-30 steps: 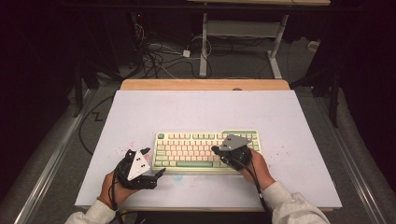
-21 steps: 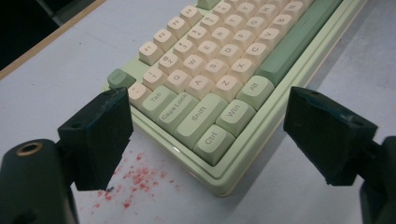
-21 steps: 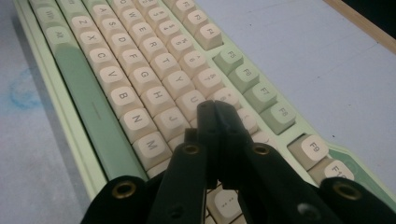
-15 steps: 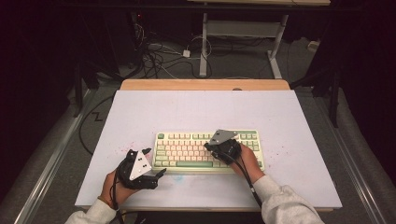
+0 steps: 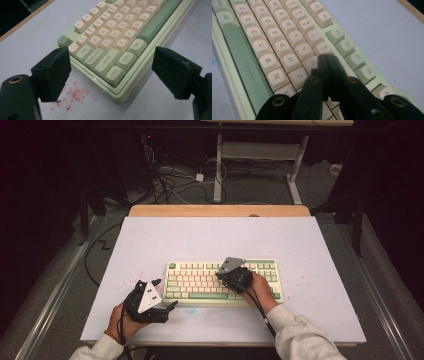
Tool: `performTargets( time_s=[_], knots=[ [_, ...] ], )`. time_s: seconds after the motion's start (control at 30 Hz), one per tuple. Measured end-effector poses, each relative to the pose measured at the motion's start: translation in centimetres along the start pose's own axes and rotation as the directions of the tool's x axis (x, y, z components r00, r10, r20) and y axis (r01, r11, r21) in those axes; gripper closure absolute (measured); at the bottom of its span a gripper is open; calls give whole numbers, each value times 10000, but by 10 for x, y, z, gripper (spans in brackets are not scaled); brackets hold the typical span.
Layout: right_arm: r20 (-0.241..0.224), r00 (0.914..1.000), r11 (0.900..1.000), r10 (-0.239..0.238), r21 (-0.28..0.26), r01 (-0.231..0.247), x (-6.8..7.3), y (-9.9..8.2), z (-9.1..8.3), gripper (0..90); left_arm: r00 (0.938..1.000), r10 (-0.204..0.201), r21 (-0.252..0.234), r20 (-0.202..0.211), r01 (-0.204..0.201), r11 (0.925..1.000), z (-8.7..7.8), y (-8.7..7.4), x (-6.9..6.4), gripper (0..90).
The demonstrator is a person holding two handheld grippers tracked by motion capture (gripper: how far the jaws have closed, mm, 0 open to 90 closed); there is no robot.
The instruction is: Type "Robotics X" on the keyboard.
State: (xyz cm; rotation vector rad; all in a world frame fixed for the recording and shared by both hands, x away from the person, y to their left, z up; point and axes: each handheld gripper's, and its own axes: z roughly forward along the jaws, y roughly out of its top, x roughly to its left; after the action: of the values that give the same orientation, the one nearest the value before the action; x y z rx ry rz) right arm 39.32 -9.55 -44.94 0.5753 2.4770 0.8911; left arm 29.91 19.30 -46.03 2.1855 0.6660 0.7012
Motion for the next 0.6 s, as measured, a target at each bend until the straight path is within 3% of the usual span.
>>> performTargets(
  time_s=[0.17,0.53,0.6],
  knots=[
    [-99,9999,9998,38,205,-36,1,-1,-1,900,10000,53,22,14,-53,10000,1,1,-1,153],
    [-27,9994,9972,334,-675,-335,2,-1,-16,900,10000,65,55,-15,-65,10000,1,1,0,153],
    [-29,9993,9954,366,-882,-367,1,-2,-19,867,10000,71,69,-2,-71,10000,2,1,0,153]
  ],
)
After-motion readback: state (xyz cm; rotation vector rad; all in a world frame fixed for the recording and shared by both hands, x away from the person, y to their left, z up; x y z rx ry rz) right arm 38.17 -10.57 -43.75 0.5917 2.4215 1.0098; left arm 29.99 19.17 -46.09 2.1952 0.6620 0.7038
